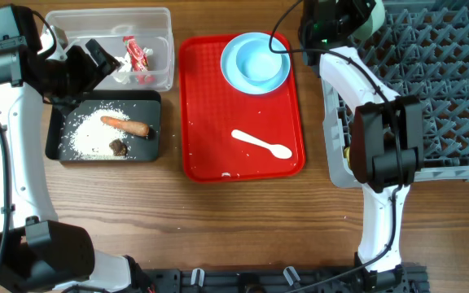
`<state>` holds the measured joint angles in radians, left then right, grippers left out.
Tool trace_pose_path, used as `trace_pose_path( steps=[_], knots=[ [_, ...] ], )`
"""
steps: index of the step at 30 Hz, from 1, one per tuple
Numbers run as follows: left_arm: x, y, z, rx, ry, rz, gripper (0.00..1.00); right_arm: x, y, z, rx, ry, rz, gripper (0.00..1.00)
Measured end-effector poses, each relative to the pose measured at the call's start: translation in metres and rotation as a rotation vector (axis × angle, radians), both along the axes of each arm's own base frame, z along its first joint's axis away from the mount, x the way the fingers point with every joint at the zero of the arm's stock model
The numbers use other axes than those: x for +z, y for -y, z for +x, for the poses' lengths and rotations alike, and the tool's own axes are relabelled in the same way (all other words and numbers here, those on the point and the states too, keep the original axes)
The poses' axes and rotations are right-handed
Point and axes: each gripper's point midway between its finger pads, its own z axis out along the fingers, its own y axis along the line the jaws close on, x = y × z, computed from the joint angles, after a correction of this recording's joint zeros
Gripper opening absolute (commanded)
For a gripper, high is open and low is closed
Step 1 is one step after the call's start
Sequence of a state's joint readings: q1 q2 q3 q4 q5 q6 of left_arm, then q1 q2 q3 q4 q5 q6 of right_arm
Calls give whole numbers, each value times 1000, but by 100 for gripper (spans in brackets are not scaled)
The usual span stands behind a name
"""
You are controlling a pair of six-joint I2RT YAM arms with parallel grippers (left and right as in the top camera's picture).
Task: Sort waste into correct bins and load items into the dishwasher rack
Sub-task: 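Grasp the light-blue rice bowl on the plate with the right gripper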
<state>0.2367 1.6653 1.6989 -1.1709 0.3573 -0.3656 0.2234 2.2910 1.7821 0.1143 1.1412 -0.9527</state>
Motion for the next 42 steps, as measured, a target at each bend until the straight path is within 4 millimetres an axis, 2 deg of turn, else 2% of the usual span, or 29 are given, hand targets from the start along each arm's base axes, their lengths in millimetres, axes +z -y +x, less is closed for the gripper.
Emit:
trace_pose_path(
  steps=[2,4,7,8,15,16,17,20,22,24,27,30,33,35,39,41,42],
  knots=[
    [0,0,0,0,0,0,100,-1,-6,0,10,-5,-2,13],
    [0,0,0,0,0,0,100,-1,-13,0,22,-14,-6,39],
    [0,0,0,0,0,0,100,-3,-32,-2,52,-30,-13,89],
    [0,0,0,0,0,0,100,-3,-39,-2,61,-32,-17,99],
    [0,0,0,0,0,0,100,-2,-76,-5,115,-23,-18,100],
    [0,0,0,0,0,0,100,4,-83,-4,122,15,-7,100],
    [0,0,0,0,0,0,100,9,-86,-3,119,68,10,100],
    [0,0,0,0,0,-1,100,55,-99,-3,99,422,121,100],
    [0,0,0,0,-1,0,100,69,-114,-8,112,508,155,100],
    [0,0,0,0,0,0,100,58,-140,-12,151,461,163,100],
    [0,0,0,0,0,0,100,13,-175,-15,244,265,183,100],
    [0,0,0,-1,0,-2,100,-39,-195,-24,307,132,331,99],
    [0,1,0,-1,1,-3,100,-60,-203,-32,328,81,530,99],
    [0,1,0,-1,0,-3,100,-47,-216,-39,355,94,746,100],
    [0,1,0,-2,1,-4,100,21,-241,-61,380,193,1161,100],
    [0,1,0,-2,1,-4,100,34,-247,-69,356,208,1284,100],
    [0,1,0,-2,1,-4,100,29,-248,-73,318,198,1335,100]
  ],
)
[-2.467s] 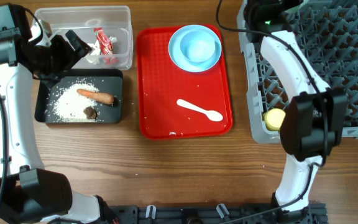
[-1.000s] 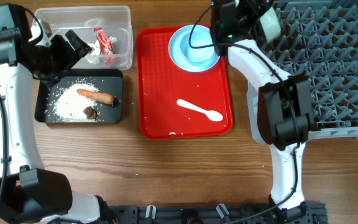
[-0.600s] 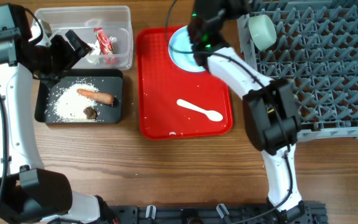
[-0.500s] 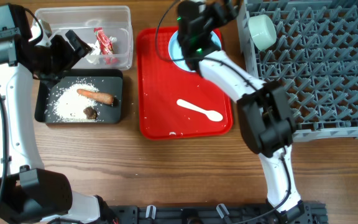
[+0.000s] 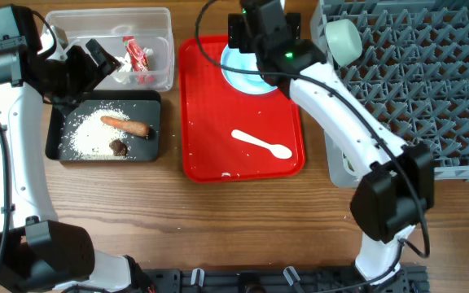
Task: Sort waste into correct bins and load items into the dishwasher rack
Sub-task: 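Grasp the light-blue rice bowl on the plate with the right gripper, then carry the rice bowl with the right gripper into the rack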
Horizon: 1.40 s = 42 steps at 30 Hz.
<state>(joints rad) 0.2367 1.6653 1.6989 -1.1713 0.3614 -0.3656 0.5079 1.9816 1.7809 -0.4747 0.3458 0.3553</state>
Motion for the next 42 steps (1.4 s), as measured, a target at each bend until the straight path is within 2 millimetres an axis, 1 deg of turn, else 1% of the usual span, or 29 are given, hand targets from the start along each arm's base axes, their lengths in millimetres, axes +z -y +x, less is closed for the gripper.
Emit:
trace_pose_path(
  steps=[2,4,5,7,9,10,11,12,14,15,16,18,21,24,25,26,27,28,34,36,38,39,40,42],
  knots=[
    [0,0,0,0,0,0,100,-17,3,-7,-50,-78,74,98],
    [0,0,0,0,0,0,100,-22,3,-6,-84,-98,126,95],
    [0,0,0,0,0,0,100,-26,4,-5,-100,-108,145,92],
    [0,0,0,0,0,0,100,-40,6,-2,-123,-133,163,86],
    [0,0,0,0,0,0,100,-62,10,2,-138,-177,167,82],
    [0,0,0,0,0,0,100,-77,14,3,-149,-213,171,79],
    [0,0,0,0,0,0,100,-96,21,4,-169,-265,191,75],
    [0,0,0,0,0,0,100,-115,35,5,-203,-311,187,73],
    [0,0,0,0,0,0,100,-133,50,7,-240,-359,216,68],
    [0,0,0,0,0,0,100,-141,58,9,-256,-378,228,68],
    [0,0,0,0,0,0,100,-147,63,9,-271,-394,234,67],
    [0,0,0,0,0,0,100,-155,70,9,-286,-417,239,60],
    [0,0,0,0,0,0,100,-164,65,7,-281,-439,248,49],
    [0,0,0,0,0,0,100,-181,61,3,-286,-476,255,34],
    [0,0,0,0,0,0,100,-186,61,2,-288,-484,255,28],
    [0,0,0,0,0,0,100,-189,61,2,-293,-492,257,22],
    [0,0,0,0,0,0,100,-191,60,1,-293,-498,257,12],
    [0,0,0,0,0,0,100,-191,60,0,-295,-498,260,4],
    [0,0,0,0,0,0,100,-191,57,0,-288,-505,276,4],
    [0,0,0,0,0,0,100,-191,57,-2,-270,-513,264,4],
    [0,0,0,0,0,0,100,-187,58,-6,-241,-522,235,4],
    [0,0,0,0,0,0,100,-181,59,-11,-215,-530,209,4],
    [0,0,0,0,0,0,100,-171,61,-14,-183,-528,184,5],
    [0,0,0,0,0,0,100,-141,64,-24,-124,-515,136,4]
  ],
)
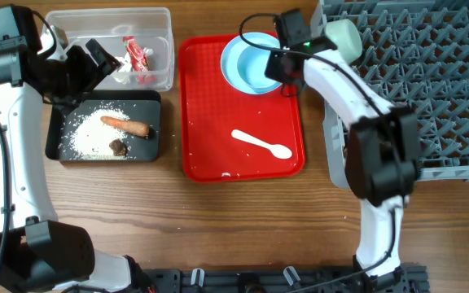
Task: Sort waste into correct bins and load items into the dishwasher rack
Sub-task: 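Carry the rice bowl with the right gripper into the rack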
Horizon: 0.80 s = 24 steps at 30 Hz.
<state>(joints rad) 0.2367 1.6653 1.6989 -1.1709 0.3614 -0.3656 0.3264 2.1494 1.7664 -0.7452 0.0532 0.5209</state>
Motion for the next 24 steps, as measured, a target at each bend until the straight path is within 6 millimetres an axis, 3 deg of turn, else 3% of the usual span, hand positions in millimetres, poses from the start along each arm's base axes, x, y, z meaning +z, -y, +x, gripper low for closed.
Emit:
trace_pose_path(
  steps=[3,4,5,8,9,12,15,18,24],
  knots=[
    [0,0,0,0,0,0,100,79,26,-25,32,79,-101,4],
    [0,0,0,0,0,0,100,117,47,-40,7,126,-168,4],
    [0,0,0,0,-1,0,100,139,64,-51,-25,152,-214,4],
    [0,0,0,0,0,0,100,178,121,-84,-151,166,-398,4],
    [0,0,0,0,0,0,100,189,156,-105,-227,131,-533,4],
    [0,0,0,-1,1,-2,100,199,200,-131,-304,47,-753,5],
    [0,0,0,-1,0,-2,100,205,222,-136,-321,3,-906,5],
    [0,0,0,-1,1,-2,100,195,225,-116,-197,-53,-1029,4],
    [0,0,0,-1,0,-3,100,157,222,-69,190,-251,-1264,4]
  ],
)
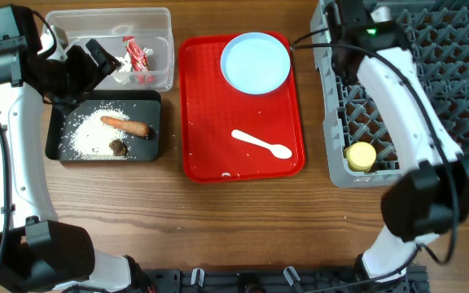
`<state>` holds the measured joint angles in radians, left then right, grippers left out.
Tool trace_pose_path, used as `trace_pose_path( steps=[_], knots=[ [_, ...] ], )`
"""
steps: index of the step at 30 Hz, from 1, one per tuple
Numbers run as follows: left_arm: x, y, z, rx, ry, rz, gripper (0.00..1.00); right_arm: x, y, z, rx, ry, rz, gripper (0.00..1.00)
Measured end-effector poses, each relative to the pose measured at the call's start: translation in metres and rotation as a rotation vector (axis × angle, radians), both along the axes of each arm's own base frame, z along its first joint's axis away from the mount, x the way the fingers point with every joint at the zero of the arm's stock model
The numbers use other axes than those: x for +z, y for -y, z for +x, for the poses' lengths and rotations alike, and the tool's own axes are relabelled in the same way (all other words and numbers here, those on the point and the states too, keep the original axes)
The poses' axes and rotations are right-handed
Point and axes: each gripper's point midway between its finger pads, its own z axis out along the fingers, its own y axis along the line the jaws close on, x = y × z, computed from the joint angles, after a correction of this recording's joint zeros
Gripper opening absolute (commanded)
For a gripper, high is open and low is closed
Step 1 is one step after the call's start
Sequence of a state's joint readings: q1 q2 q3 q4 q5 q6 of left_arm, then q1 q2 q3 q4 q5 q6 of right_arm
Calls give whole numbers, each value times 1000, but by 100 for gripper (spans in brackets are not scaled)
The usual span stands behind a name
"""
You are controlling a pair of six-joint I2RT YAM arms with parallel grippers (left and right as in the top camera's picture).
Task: Sort waste into correct bins and load items into the dishwasher rack
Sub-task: 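Carry the rice bowl with the right gripper into the rack, then grasp the light-blue plate edge on the red tray with the right gripper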
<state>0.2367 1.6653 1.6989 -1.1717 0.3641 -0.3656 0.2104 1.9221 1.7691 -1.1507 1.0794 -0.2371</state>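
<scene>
On the red tray [210,155] lie a light blue plate [255,63], bare on top, and a white spoon [261,145]. The blue bowl does not show anywhere. My right gripper [350,18] is over the far left corner of the grey dishwasher rack [430,89]; its wrist hides the fingers and whatever is between them. My left gripper [92,59] hangs open and empty over the border between the clear bin [161,45] and the black tray [149,146].
The clear bin holds a red-and-white wrapper [138,57]. The black tray holds a carrot [126,125], a brown scrap [119,147] and scattered rice. A yellow item [361,155] sits in the rack's near left corner. A pale object [381,12] shows beside the right wrist.
My right gripper was at the right rim of the blue bowl on the plate; now it is over the rack's far left corner. The bowl is gone from the plate. The left arm is unchanged.
First my right arm was over the rack's far left corner with a pale cup. Then the cup sat in that corner and the gripper was above the bowl, then at the bowl's rim. Now the plate is bare and the gripper is back over the rack.
</scene>
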Motion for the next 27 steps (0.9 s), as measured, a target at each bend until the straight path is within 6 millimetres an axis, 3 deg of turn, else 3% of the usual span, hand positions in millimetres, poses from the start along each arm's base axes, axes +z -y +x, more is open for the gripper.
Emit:
trace_pose_path(
  steps=[3,6,13,19,27],
  knots=[
    [0,0,0,0,1,0,100,-10,2,25,51,-92,-145,4],
    [0,0,0,0,0,0,100,-9,1,39,69,-73,-174,4],
    [0,0,0,0,0,0,100,-12,0,43,95,-119,-195,4],
    [0,0,0,0,0,0,100,-37,-3,45,95,-172,-201,4],
    [0,0,0,0,0,0,100,-43,-5,45,66,-105,-154,4]
  ],
)
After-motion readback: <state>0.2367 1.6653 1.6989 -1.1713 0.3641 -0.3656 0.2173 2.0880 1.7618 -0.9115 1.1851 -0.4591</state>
